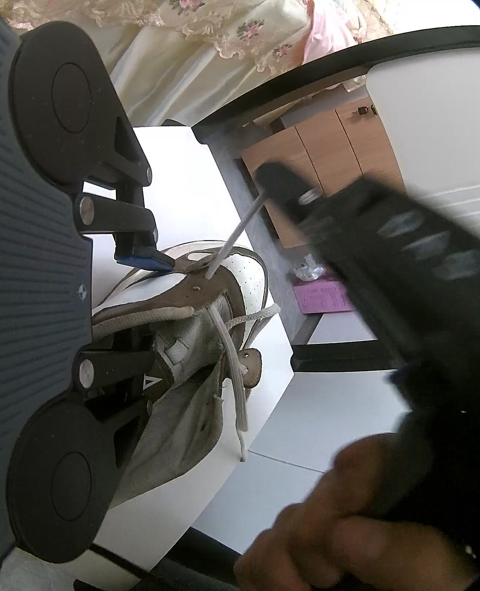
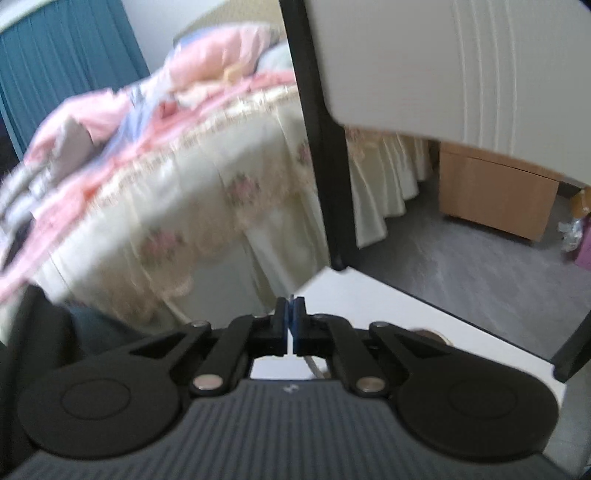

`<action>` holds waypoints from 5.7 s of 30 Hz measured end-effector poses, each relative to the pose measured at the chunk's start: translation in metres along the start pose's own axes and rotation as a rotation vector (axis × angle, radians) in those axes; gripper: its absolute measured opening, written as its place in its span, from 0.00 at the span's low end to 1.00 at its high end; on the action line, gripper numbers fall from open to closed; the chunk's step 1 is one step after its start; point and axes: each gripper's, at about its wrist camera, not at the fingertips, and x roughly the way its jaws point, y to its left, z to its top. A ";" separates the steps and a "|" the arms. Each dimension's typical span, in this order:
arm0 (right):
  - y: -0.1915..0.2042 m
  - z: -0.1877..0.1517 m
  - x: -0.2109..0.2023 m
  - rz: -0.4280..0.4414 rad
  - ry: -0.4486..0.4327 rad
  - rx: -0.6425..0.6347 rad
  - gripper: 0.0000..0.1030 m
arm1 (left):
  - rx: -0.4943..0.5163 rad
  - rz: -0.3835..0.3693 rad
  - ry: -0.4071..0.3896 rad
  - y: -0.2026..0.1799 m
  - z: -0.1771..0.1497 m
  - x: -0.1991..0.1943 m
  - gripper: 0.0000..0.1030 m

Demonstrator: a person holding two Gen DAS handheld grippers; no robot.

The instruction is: Lace up shoes with both hands

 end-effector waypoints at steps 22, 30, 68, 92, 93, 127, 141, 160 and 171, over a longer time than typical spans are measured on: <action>0.088 0.123 -0.130 -0.065 -0.608 -0.029 0.03 | -0.043 0.031 -0.013 -0.010 0.001 0.009 0.26; 0.112 0.161 -0.145 -0.064 -0.691 -0.102 0.02 | -0.042 0.024 -0.010 -0.013 0.002 0.013 0.26; -0.007 -0.036 -0.134 -0.239 -0.385 0.253 0.03 | -0.136 0.128 -0.210 -0.056 -0.013 -0.076 0.51; -0.035 -0.037 -0.111 0.073 -0.236 0.500 0.03 | -0.220 -0.113 -0.326 -0.016 0.037 -0.043 0.29; -0.033 -0.037 -0.108 0.076 -0.223 0.492 0.03 | -0.244 -0.120 -0.328 -0.013 0.035 -0.040 0.26; -0.071 -0.101 -0.077 0.347 -0.347 1.187 0.23 | -1.337 -0.621 -0.389 0.104 -0.020 0.016 0.02; -0.068 -0.110 -0.069 0.318 -0.260 1.157 0.32 | -1.372 -0.652 -0.391 0.100 -0.023 0.009 0.02; -0.057 -0.098 -0.062 0.252 -0.448 1.085 0.05 | -1.425 -0.677 -0.370 0.102 -0.030 0.013 0.02; -0.071 -0.092 -0.090 0.211 -0.543 1.041 0.05 | -1.460 -0.706 -0.382 0.108 -0.031 0.011 0.56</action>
